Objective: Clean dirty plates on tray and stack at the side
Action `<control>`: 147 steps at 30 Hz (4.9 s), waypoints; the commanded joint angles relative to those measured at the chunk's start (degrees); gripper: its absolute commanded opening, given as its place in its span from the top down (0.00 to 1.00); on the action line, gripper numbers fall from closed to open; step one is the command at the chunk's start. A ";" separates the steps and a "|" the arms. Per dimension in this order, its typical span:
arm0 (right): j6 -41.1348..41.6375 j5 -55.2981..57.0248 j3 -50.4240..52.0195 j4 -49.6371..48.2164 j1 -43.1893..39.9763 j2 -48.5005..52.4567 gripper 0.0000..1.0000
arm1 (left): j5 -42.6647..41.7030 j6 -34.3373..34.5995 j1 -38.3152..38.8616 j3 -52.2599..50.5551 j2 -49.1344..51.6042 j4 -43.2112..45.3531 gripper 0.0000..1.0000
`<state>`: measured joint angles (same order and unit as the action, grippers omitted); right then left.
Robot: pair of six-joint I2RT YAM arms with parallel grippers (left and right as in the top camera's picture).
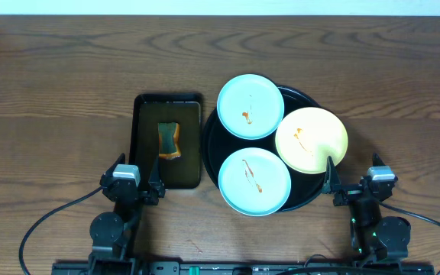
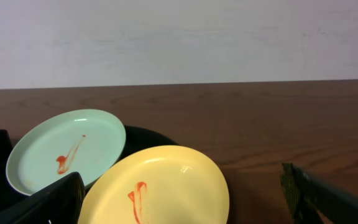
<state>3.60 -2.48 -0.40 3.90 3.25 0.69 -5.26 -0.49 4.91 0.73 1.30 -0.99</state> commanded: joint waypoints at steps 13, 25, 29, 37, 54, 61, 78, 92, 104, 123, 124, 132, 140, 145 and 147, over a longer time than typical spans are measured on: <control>-0.68 0.72 0.09 0.24 -1.18 -0.04 0.01 | -1.81 -0.98 -0.24 -0.50 0.15 -2.43 0.20; -0.68 0.74 0.09 0.24 -1.18 -0.04 0.01 | -1.81 -0.98 -0.24 -0.50 0.15 -2.43 0.21; -0.66 0.63 0.09 0.22 -1.18 -0.04 0.01 | -1.81 -0.98 -0.24 -0.50 0.15 -2.40 0.20; -0.44 0.52 0.09 -0.22 -1.18 -0.04 0.01 | -1.18 -0.98 -0.24 -0.50 0.15 -2.45 0.20; -0.37 1.01 -17.66 11.21 -1.18 18.14 0.01 | -1.22 6.86 -0.24 8.72 11.93 -6.97 0.21; 2.19 0.50 -32.09 25.18 -1.18 34.88 0.01 | -1.53 6.82 -0.24 25.88 27.96 -23.54 0.21; 2.12 -8.52 -49.29 43.06 -1.18 50.53 0.01 | -1.86 6.84 -0.24 49.20 50.05 -51.63 0.21; 2.14 -8.52 -49.29 43.08 -1.18 50.58 0.01 | -1.60 11.67 -0.22 53.68 59.84 -41.27 0.25; 2.14 -8.52 -49.29 43.30 -1.18 50.58 0.01 | -1.60 7.78 1.86 57.42 86.82 -33.38 0.35; 2.14 -8.52 -49.29 43.91 -1.18 50.58 0.01 | 1.38 8.26 4.57 57.33 96.94 -28.37 0.42; 2.14 -8.52 -49.29 43.91 -1.18 50.58 0.01 | 1.38 8.26 4.57 57.31 96.94 -28.20 0.45; 2.14 -8.52 -49.29 43.91 -1.18 50.58 0.01 | 1.40 8.31 5.27 56.33 97.70 -26.84 0.56; 2.14 -8.52 -49.29 43.91 -1.18 50.58 0.01 | 1.46 8.33 6.38 55.08 97.85 -24.55 0.70; 2.14 -8.55 -49.29 44.15 -1.18 50.58 0.01 | 1.64 8.35 6.38 54.27 99.80 -24.61 0.70; 2.14 -8.55 -49.29 44.30 -1.18 50.58 0.01 | 1.64 8.74 6.38 54.25 100.65 -24.63 0.71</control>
<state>5.43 -10.70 -48.60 48.05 3.25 51.27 -4.10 7.70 11.09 56.58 99.61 -25.43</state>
